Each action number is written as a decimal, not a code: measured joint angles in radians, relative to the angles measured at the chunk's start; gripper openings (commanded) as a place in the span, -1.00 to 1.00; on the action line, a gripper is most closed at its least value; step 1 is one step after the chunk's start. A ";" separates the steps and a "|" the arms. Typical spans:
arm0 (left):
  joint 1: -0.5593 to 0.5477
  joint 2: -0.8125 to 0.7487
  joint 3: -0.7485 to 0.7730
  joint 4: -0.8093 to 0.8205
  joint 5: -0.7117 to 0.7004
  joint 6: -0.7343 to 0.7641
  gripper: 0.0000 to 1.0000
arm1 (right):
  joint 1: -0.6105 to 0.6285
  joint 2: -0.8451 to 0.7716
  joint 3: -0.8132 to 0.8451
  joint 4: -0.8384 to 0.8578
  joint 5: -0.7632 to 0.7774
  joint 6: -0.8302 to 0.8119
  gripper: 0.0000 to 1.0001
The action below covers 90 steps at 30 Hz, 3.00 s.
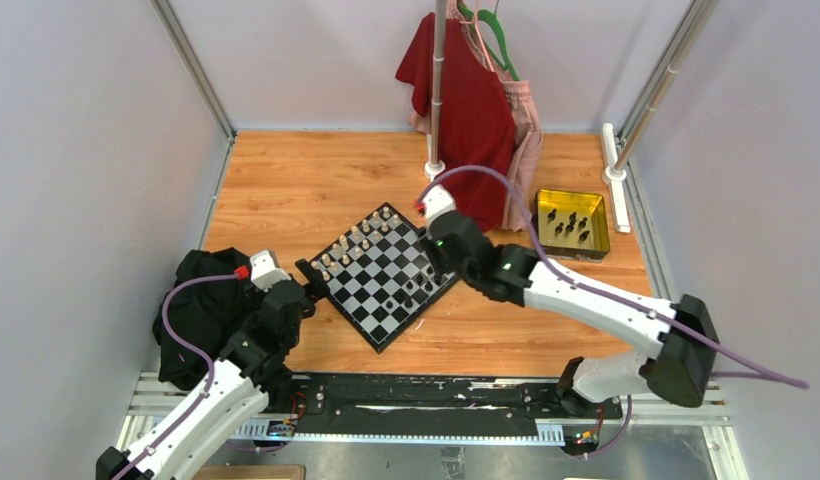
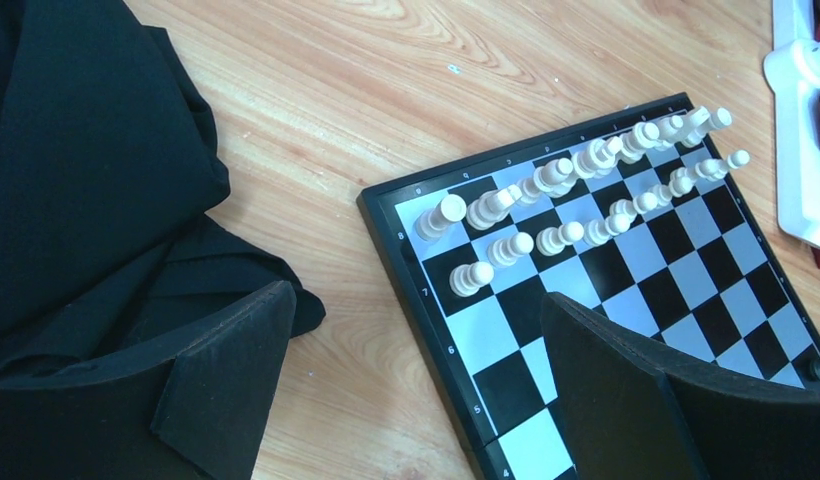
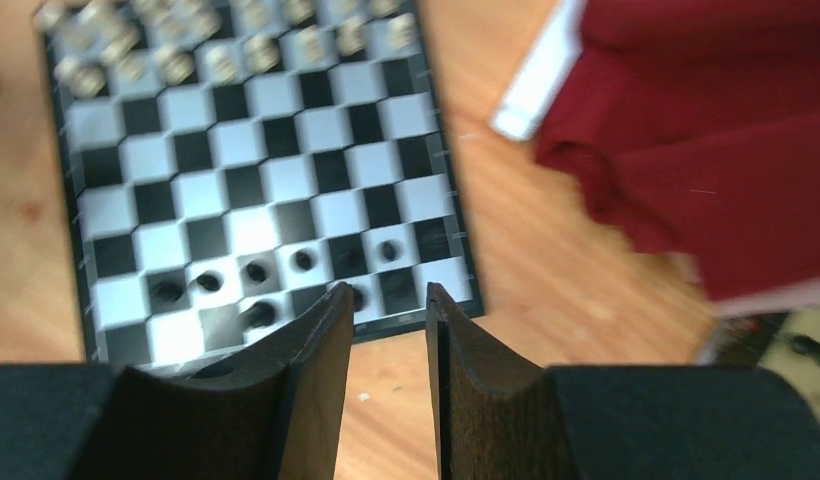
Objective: Set up the chess pieces on the board
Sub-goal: Pick up the chess piece from the storage box.
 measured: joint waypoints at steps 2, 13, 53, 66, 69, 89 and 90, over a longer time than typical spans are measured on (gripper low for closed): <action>0.000 -0.006 0.000 0.000 0.000 0.000 1.00 | -0.064 -0.055 -0.003 0.003 0.028 -0.002 -0.25; 0.000 -0.010 0.000 0.000 0.003 0.003 1.00 | -0.531 -0.250 -0.185 0.060 0.100 0.023 -0.22; 0.000 0.078 0.000 0.028 0.016 0.015 1.00 | -1.078 0.454 0.068 0.266 -0.225 0.135 -0.15; 0.000 0.085 0.000 0.031 0.016 0.015 1.00 | -1.081 0.475 0.075 0.264 -0.254 0.142 -0.32; 0.000 0.085 0.000 0.031 0.018 0.015 1.00 | -1.084 0.484 0.077 0.264 -0.260 0.142 -0.36; 0.000 0.084 0.000 0.031 0.023 0.022 1.00 | -1.089 0.491 0.079 0.256 -0.270 0.148 -1.00; 0.000 0.084 0.000 0.031 0.022 0.022 1.00 | -1.089 0.489 0.079 0.254 -0.270 0.148 -1.00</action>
